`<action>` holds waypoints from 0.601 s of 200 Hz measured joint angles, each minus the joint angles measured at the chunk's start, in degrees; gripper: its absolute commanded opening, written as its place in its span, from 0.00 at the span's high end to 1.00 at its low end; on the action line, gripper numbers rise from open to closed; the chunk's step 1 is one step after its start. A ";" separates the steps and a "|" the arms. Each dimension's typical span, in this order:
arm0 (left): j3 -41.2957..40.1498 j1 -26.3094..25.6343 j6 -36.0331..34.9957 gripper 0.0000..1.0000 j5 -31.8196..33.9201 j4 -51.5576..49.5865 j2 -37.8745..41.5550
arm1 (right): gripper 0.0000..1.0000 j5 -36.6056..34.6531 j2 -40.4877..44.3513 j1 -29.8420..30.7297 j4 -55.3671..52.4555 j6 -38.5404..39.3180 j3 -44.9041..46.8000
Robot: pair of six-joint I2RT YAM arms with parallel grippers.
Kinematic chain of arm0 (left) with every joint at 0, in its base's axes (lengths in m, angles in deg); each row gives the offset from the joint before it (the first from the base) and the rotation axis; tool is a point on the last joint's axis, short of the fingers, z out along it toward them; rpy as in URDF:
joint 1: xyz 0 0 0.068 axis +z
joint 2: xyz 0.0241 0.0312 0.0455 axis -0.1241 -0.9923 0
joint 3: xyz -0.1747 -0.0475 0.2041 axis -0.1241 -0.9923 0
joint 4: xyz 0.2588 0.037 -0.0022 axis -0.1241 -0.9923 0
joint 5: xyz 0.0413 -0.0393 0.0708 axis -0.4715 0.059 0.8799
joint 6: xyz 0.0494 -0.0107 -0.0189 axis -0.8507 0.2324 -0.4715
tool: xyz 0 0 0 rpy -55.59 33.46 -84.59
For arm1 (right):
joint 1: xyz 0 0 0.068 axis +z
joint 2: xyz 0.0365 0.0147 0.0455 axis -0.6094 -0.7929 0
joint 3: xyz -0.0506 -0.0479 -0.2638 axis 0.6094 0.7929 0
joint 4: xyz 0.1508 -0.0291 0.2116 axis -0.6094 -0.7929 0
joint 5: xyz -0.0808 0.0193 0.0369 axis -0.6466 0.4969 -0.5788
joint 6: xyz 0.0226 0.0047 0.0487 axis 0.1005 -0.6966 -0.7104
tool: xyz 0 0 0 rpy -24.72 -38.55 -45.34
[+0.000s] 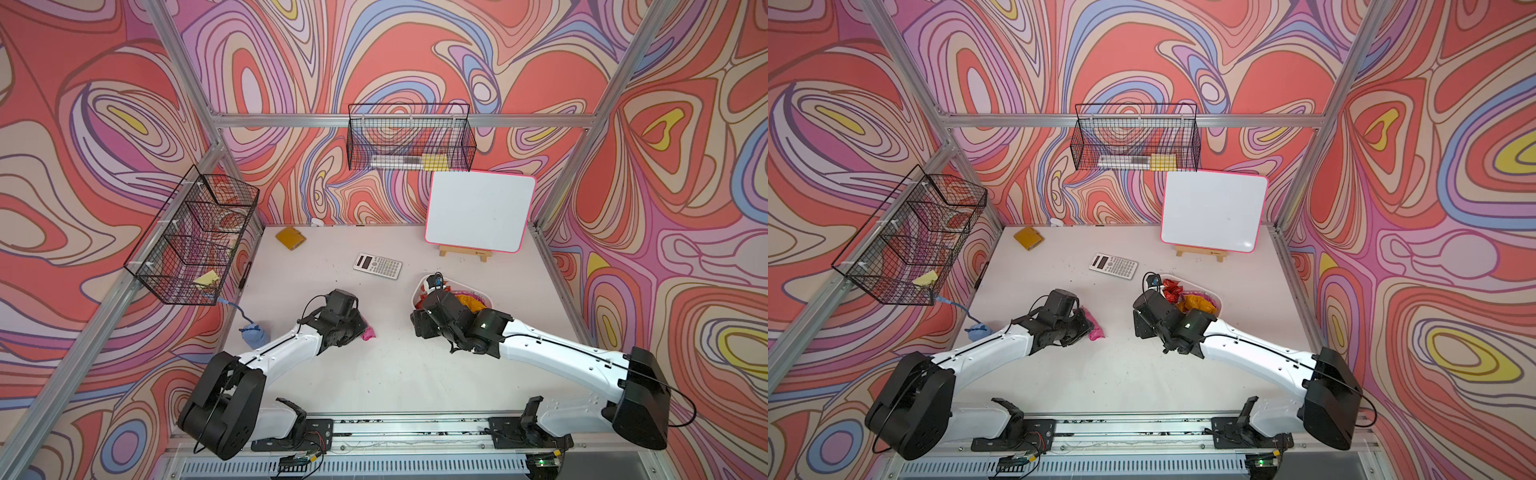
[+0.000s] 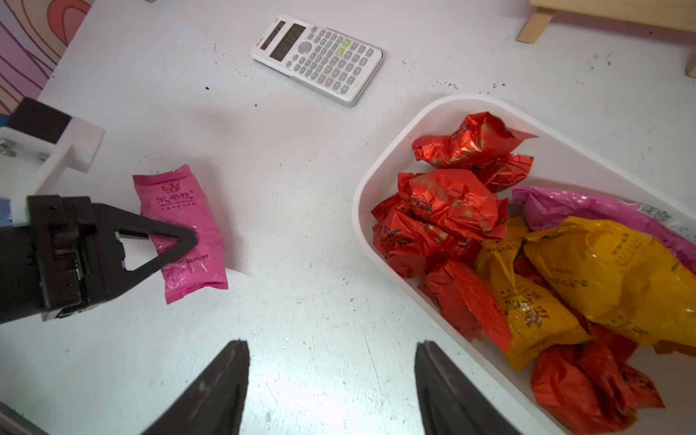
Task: Take the tea bags out of the storage box
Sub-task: Adjust the tea bag at the center of the board.
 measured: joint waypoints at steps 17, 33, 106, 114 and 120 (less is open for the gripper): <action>2.75 0.00 -7.32 0.86 -2.16 -3.65 -1.25 | 0.29 0.02 1.09 -0.13 -0.68 -1.18 0.20; 4.55 0.00 -13.46 0.85 -3.96 -7.21 -2.38 | 0.30 0.02 1.86 -0.39 -1.27 -1.88 0.22; 10.97 0.00 -28.79 0.40 -6.95 -18.27 -7.28 | 0.30 3.50 1.57 -5.16 -7.72 -2.99 -1.40; 11.34 0.00 -28.46 0.35 -7.04 -18.25 -6.40 | 0.31 4.04 1.22 -6.32 -9.03 -2.51 -2.38; 11.56 0.00 -28.13 0.32 -7.10 -18.16 -5.73 | 0.31 4.37 0.90 -7.19 -9.92 -2.19 -3.21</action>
